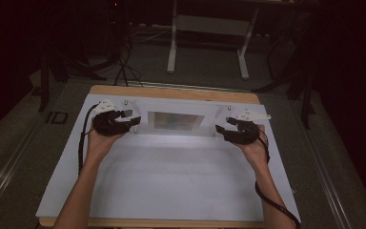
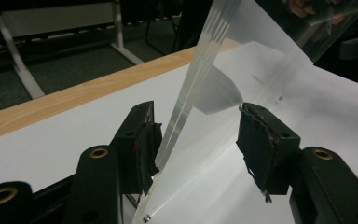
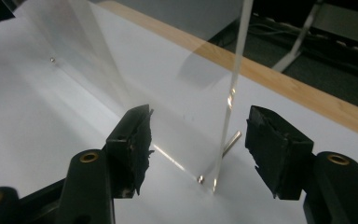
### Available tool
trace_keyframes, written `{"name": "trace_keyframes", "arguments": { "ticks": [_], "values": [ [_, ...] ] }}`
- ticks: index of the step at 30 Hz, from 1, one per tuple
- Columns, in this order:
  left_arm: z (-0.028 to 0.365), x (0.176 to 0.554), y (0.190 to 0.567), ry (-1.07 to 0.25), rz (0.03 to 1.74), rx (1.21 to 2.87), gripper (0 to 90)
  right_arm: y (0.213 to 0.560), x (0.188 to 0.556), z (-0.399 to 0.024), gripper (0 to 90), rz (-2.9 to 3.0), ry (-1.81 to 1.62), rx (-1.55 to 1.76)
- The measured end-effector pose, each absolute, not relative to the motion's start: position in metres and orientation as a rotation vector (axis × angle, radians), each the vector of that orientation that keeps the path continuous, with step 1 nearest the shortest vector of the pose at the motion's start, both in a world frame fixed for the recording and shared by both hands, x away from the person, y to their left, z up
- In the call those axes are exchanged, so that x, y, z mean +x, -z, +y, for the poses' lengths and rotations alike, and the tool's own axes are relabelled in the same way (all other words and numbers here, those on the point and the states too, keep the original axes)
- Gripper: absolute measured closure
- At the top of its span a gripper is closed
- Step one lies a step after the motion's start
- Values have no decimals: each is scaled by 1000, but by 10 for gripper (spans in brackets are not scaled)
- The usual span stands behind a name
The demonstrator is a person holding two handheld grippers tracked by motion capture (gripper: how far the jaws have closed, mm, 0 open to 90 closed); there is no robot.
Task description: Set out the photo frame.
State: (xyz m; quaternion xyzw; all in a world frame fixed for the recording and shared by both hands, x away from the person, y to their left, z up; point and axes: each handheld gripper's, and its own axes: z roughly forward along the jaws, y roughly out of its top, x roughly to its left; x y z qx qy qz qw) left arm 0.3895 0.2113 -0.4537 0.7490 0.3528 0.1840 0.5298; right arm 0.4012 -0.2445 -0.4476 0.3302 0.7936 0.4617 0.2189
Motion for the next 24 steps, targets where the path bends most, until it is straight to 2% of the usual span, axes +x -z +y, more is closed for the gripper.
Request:
{"name": "trace_keyframes", "arguments": {
  "ticks": [8,24],
  "values": [
    [209,397,462,-430,835,1769,448,458,416,-237,478,2194,-1406,868],
    [204,402,465,-500,850,1742,458,461,417,-228,467,2106,-1362,881]
  ]
}}
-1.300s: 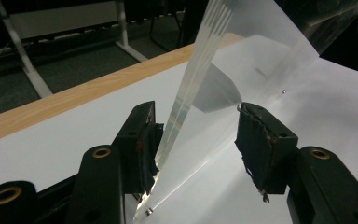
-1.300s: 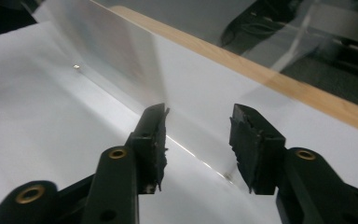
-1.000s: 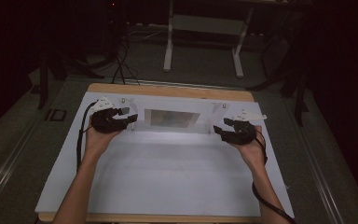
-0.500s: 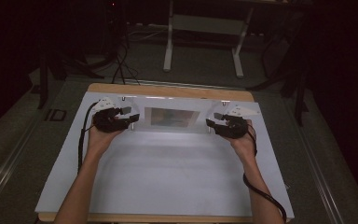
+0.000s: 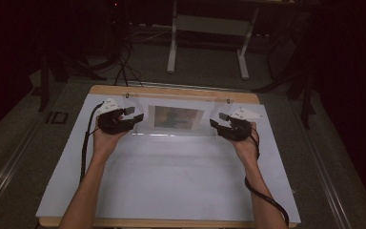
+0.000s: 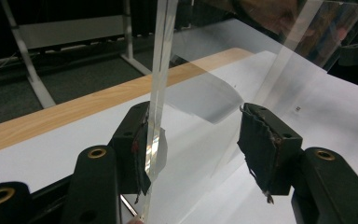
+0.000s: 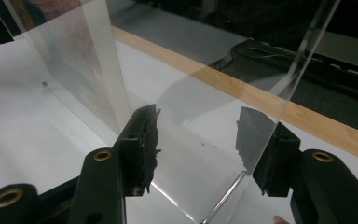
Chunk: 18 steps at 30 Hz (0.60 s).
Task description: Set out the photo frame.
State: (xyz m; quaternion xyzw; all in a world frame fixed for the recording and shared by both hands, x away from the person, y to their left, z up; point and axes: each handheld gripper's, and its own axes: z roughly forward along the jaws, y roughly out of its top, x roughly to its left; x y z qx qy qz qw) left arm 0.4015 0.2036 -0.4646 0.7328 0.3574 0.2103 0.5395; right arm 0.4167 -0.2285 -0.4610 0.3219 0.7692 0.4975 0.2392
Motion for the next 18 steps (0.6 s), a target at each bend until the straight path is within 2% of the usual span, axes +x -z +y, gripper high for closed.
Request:
{"name": "trace_keyframes", "arguments": {
  "ticks": [10,15,18],
  "values": [
    [202,399,462,-539,844,1762,470,459,417,-227,457,2103,-1368,916],
    [204,399,460,-485,859,1750,494,456,417,-231,459,2087,-1456,956],
    [202,397,457,-495,860,1760,494,456,417,-231,459,2092,-1452,958]
  ]
}}
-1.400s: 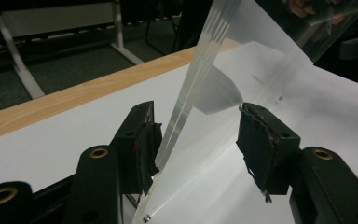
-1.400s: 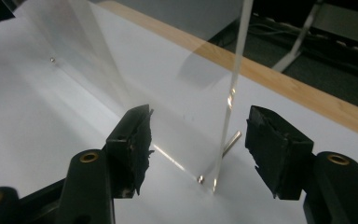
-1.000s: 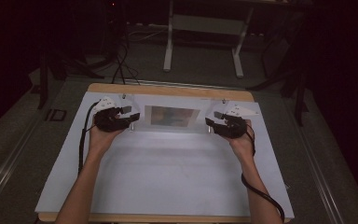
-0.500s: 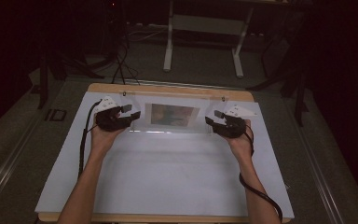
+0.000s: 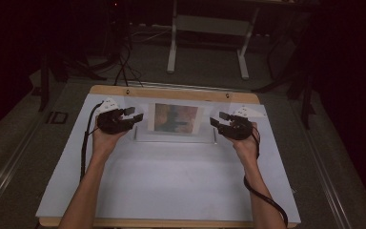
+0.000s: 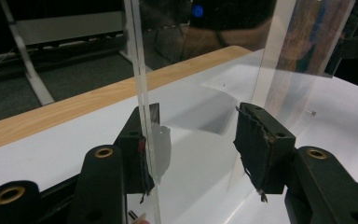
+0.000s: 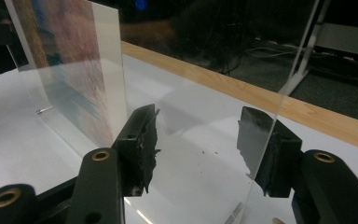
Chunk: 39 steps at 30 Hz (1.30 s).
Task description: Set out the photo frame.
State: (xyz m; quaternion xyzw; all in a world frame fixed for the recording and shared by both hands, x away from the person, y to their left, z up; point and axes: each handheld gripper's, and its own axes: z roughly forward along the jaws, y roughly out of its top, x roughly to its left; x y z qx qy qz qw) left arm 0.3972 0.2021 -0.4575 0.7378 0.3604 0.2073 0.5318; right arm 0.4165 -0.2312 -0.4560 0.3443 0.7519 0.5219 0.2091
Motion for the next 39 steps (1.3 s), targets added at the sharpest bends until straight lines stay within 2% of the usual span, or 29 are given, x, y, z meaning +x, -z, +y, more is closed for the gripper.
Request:
{"name": "trace_keyframes", "arguments": {
  "ticks": [13,24,39],
  "values": [
    [201,385,436,-418,901,1776,498,443,401,-236,460,2123,-1457,1014],
    [205,380,440,-364,936,1777,499,439,392,-231,460,2155,-1424,1036],
    [204,380,448,-325,964,1754,501,451,393,-236,465,2158,-1457,1076]
  ]
}}
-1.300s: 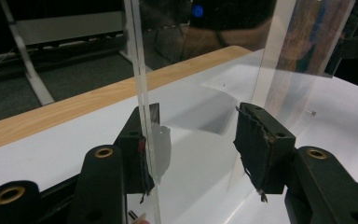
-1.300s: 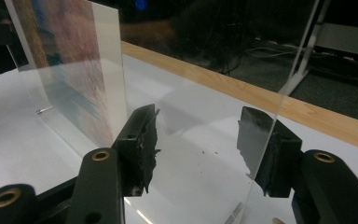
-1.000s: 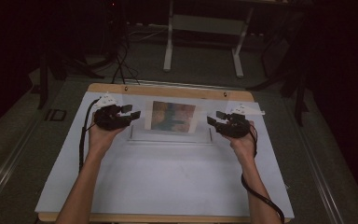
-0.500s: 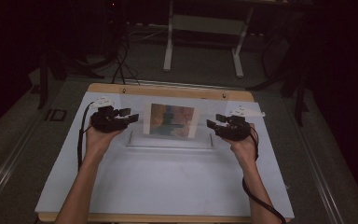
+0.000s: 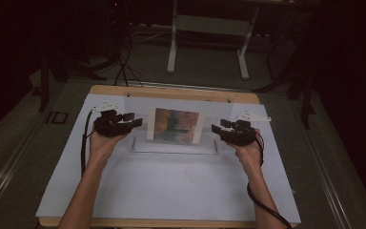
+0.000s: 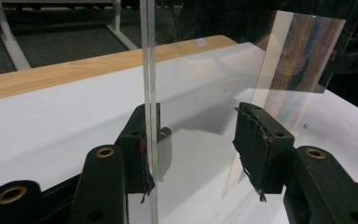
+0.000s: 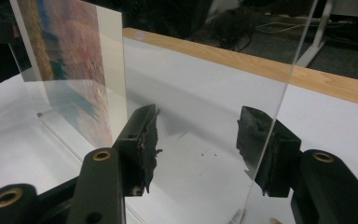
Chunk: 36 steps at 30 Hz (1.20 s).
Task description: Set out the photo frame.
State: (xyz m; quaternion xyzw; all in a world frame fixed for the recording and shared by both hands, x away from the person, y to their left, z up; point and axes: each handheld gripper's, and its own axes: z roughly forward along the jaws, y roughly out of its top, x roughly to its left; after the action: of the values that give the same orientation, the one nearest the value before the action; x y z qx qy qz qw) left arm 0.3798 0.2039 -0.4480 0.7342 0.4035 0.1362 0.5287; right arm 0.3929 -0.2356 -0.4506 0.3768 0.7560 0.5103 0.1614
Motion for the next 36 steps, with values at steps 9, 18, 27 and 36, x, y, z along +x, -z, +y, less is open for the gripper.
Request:
{"name": "trace_keyframes", "arguments": {
  "ticks": [9,18,27,36],
  "values": [
    [206,374,448,-310,969,1734,501,451,386,-235,465,2152,-1468,1081],
    [207,362,450,-299,963,1716,512,448,377,-237,474,2156,-1494,1064],
    [205,352,454,-313,951,1711,507,455,370,-241,477,2161,-1511,1042],
    [206,345,457,-304,934,1708,505,459,362,-243,481,2156,-1520,1008]
  ]
}}
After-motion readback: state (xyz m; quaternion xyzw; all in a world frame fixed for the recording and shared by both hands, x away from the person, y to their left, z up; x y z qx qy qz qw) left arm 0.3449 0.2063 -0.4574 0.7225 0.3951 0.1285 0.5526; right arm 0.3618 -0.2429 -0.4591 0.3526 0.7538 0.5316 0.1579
